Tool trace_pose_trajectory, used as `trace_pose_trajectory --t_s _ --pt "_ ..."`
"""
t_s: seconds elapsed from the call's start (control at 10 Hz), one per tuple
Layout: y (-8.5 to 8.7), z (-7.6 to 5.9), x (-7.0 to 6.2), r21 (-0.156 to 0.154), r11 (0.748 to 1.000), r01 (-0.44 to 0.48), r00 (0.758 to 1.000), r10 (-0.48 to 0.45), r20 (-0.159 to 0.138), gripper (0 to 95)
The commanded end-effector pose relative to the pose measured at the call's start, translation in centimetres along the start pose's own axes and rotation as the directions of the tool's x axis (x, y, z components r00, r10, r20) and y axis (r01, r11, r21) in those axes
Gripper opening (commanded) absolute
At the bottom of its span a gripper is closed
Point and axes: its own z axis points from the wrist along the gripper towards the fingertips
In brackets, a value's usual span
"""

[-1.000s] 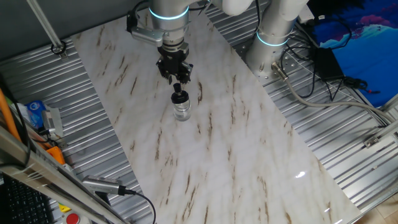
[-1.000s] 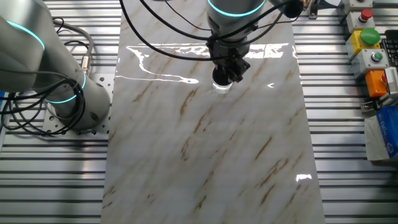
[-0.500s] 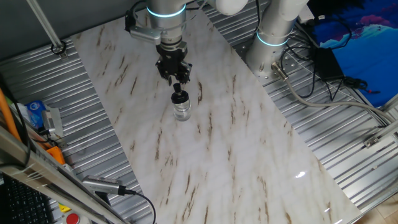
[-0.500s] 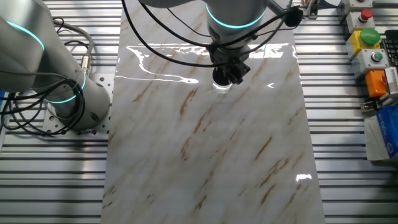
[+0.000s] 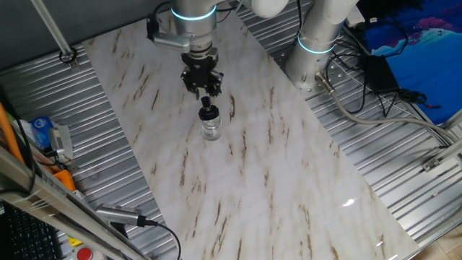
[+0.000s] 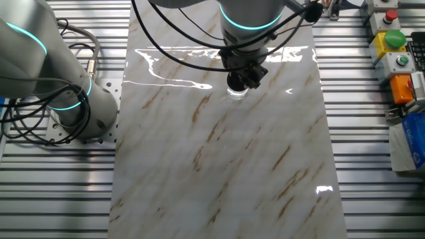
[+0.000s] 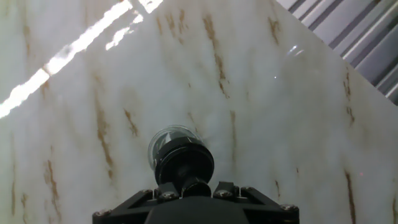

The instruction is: Screw the lid onto the jar

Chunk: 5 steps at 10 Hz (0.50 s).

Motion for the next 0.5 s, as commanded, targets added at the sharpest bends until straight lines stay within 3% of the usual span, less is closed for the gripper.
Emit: trace_pose_trajectory --t_s 0.1,0.5 --pt "0.01 0.01 0.02 0.004 0.999 0.052 0.999 -0.052 0.004 38.0" --pt "-0.02 0.18 0.05 0.027 0.992 0.124 0.992 -0.125 0.020 38.0"
